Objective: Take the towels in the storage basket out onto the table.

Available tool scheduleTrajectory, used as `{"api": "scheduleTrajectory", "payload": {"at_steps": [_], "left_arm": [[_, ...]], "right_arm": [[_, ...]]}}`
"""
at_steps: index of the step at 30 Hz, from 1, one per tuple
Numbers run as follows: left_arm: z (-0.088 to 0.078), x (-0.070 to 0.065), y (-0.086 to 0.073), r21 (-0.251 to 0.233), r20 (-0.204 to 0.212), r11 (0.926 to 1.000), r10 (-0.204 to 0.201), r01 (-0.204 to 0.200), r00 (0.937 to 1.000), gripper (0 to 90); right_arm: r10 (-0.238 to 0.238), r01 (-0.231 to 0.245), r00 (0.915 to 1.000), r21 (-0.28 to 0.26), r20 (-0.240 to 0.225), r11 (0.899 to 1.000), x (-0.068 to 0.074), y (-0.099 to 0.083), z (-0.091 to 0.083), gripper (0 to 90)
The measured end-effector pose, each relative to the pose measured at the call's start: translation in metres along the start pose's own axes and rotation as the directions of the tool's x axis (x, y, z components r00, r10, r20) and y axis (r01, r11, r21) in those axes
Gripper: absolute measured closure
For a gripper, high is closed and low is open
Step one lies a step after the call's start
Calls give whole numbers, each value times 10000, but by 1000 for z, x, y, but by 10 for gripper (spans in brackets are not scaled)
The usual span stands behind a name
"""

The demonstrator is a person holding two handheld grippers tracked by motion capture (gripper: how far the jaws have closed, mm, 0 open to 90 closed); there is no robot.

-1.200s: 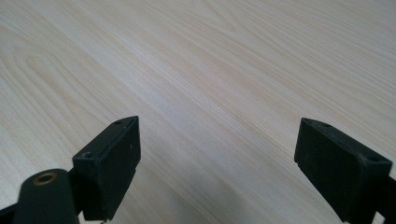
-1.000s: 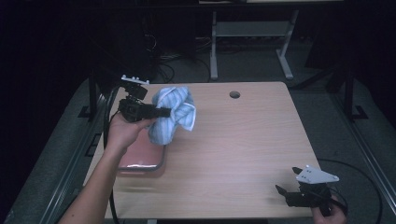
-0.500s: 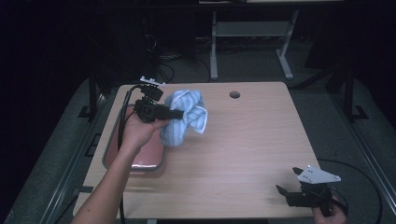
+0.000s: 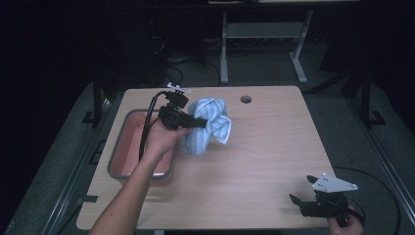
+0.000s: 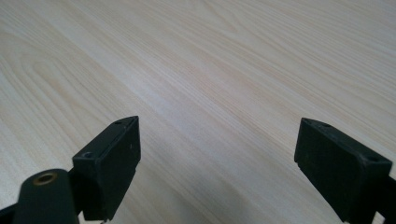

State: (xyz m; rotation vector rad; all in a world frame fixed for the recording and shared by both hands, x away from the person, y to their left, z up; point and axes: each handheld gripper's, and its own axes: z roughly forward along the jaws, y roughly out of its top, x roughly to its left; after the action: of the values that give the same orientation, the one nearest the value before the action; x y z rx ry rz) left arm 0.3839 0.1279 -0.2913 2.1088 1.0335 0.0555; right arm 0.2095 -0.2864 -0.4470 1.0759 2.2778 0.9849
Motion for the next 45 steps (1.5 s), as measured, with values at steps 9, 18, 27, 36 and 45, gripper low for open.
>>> {"api": "scheduleTrajectory", "payload": {"at_steps": [9,18,27,36,45], "left_arm": [[18,-7,3,208,115,9998,-2,0,9999,656],[45,-14,5,598,331,9982,12,-32,9995,656],[75,-16,5,891,515,9960,-129,83,9986,656],[92,-20,6,989,667,9950,-200,133,9976,654],[104,-23,6,968,798,9951,-274,196,9964,654]], "right_arm": [[78,-78,10000,-15,-44,10000,-2,0,1,139],[40,-41,9999,-103,-100,9999,-3,1,0,139],[74,-75,9999,-144,-76,9999,-4,1,0,139],[-9,9,10000,-19,-98,10000,-1,3,5,139],[-114,113,9998,-33,-157,9999,-2,4,7,139]]}}
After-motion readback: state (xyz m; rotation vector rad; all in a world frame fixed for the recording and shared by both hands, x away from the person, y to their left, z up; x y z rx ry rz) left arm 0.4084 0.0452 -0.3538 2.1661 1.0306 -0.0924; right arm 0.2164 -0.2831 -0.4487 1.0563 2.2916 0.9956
